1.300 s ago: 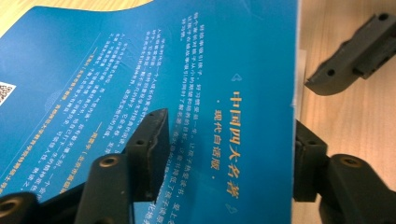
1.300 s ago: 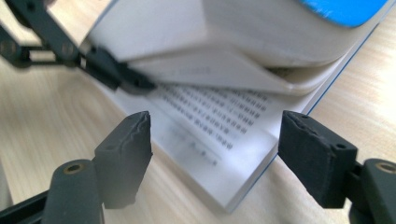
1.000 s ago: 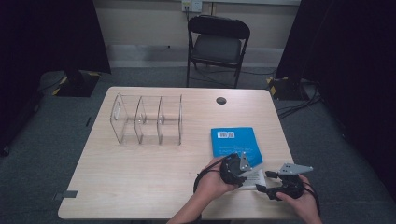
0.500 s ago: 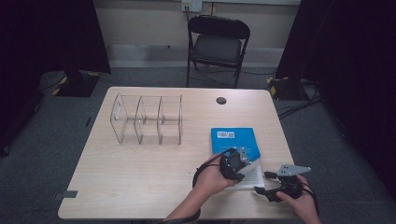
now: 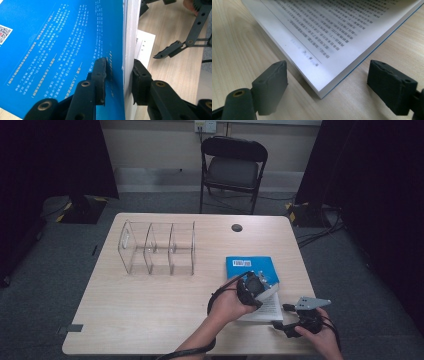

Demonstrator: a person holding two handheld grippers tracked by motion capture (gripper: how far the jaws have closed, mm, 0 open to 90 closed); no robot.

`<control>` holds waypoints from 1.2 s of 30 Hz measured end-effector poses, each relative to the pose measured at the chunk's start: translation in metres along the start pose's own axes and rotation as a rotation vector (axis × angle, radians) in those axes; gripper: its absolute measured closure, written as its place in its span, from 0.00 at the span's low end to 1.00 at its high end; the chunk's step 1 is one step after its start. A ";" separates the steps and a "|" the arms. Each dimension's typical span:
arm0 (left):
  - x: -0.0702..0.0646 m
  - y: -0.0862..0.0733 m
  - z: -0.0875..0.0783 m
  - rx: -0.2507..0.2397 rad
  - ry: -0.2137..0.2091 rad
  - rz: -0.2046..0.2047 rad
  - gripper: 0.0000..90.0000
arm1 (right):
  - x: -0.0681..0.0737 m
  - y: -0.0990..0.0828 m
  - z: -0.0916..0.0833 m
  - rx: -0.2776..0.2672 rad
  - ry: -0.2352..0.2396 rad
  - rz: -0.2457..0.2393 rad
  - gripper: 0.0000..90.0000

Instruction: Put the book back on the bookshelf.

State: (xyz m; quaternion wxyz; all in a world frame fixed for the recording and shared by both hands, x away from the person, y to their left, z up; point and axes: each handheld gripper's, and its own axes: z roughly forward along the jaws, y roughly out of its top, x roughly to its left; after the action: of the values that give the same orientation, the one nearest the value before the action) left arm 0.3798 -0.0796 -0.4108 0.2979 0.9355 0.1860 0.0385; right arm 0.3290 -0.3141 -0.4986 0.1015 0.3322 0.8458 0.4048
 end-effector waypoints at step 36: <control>0.017 0.024 -0.037 0.047 0.010 -0.073 0.82 | 0.007 0.001 0.004 0.032 -0.054 -0.084 0.17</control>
State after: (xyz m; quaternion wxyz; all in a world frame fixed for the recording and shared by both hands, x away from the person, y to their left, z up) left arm 0.3970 -0.0711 -0.3676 0.2759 0.9347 0.2223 0.0280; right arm 0.3260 -0.3064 -0.4995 0.1361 0.3087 0.8624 0.3775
